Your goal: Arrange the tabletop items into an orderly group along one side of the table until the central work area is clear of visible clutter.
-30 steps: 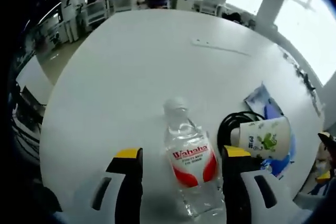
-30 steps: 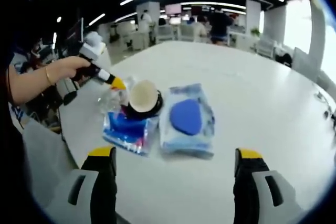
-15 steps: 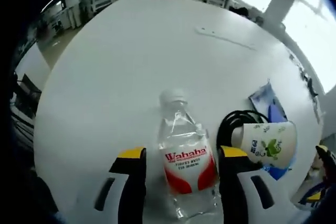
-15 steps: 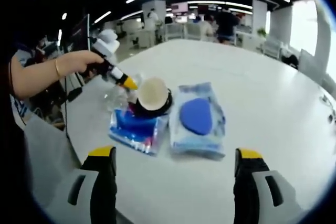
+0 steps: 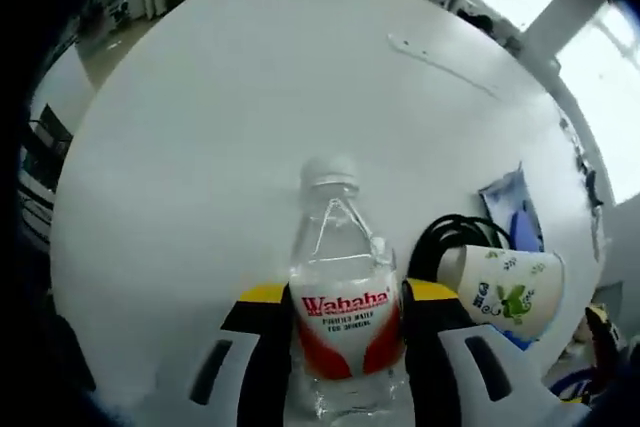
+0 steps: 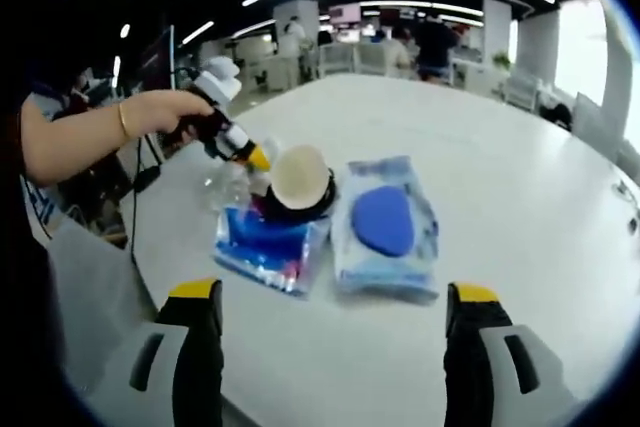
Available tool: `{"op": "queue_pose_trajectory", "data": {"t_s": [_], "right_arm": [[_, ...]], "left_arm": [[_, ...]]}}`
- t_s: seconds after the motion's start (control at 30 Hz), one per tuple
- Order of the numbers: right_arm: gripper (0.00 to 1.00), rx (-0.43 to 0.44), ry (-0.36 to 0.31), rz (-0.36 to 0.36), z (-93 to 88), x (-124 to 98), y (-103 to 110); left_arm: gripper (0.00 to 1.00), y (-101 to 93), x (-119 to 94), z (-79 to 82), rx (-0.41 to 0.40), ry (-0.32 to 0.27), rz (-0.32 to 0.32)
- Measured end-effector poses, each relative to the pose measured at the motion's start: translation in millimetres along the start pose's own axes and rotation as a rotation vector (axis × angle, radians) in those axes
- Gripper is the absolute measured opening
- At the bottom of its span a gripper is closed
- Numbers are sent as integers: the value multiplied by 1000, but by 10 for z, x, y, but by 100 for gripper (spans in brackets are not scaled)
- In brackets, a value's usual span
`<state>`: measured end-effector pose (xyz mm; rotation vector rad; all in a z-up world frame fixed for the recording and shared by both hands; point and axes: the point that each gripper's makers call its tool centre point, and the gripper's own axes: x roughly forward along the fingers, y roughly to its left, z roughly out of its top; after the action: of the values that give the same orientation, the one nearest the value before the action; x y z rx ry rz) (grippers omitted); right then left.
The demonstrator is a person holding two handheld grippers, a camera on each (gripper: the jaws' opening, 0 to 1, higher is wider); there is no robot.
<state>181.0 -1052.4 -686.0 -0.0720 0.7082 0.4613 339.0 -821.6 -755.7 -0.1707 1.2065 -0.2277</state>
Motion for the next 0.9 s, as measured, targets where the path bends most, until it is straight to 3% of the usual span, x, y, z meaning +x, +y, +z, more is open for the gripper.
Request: {"op": "queue_pose_trajectory", "data": {"t_s": [0.07, 0.4, 0.5, 0.9], "right_arm": [[90, 2, 2, 2, -14, 1, 8], [90, 8, -8, -6, 15, -9, -6], [90, 5, -3, -9, 19, -16, -19], [90, -3, -22, -3, 87, -48, -10]], "left_arm": [[41, -4, 7, 11, 37, 4, -4], [39, 6, -14, -9, 41, -2, -28], [38, 4, -50, -51, 63, -20, -17], [38, 42, -288, 90, 71, -130, -27]]}}
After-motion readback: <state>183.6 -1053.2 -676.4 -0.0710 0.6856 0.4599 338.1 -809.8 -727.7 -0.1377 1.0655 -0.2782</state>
